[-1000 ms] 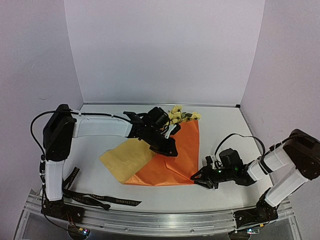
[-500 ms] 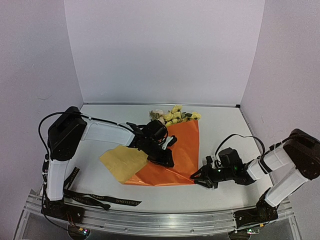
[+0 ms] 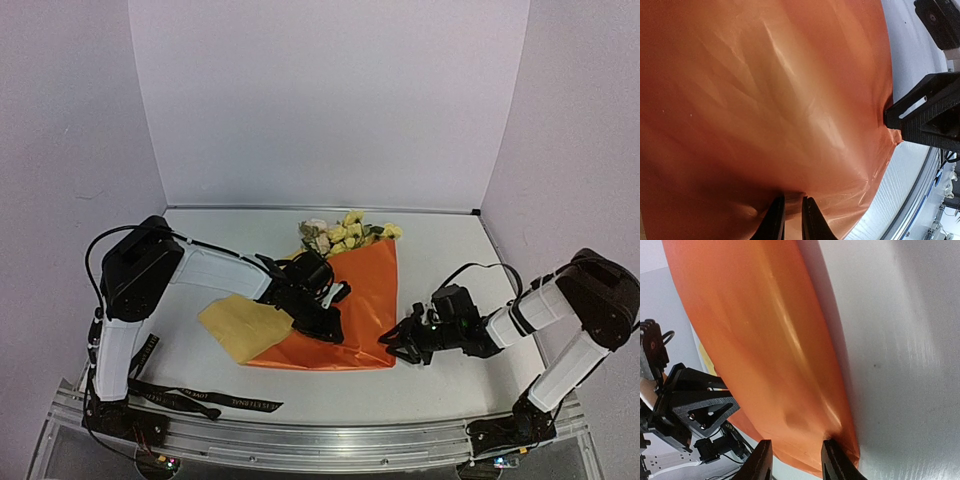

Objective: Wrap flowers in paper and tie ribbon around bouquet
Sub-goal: Press the fold line on the 2/3-folded wrapping paper.

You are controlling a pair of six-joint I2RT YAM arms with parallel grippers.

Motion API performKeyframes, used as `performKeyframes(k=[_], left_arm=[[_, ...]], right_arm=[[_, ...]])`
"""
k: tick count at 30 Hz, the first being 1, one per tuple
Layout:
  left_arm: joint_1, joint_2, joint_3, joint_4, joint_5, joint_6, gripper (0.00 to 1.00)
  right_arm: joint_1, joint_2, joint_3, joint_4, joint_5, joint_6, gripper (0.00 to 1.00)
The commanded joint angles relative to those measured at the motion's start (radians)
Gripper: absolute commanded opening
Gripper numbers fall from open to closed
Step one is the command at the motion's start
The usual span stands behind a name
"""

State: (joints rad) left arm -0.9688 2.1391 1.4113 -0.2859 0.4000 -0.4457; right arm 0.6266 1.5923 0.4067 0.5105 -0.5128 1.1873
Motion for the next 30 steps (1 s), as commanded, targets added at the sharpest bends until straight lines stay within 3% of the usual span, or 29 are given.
performKeyframes(k=[1,30], left_arm=[[-0.001,0.013,-0.011,0.014,0.003,0.014,0.14],[0.000,0.037,0.029,-0.035,0.015,0.054,0.12]], right_arm=[[-0.025,0.060,0.070,-0.002,0.019,0.007,0.36],[-0.256,0.342,0.388,-0.004,0.085,0.046,0.37]])
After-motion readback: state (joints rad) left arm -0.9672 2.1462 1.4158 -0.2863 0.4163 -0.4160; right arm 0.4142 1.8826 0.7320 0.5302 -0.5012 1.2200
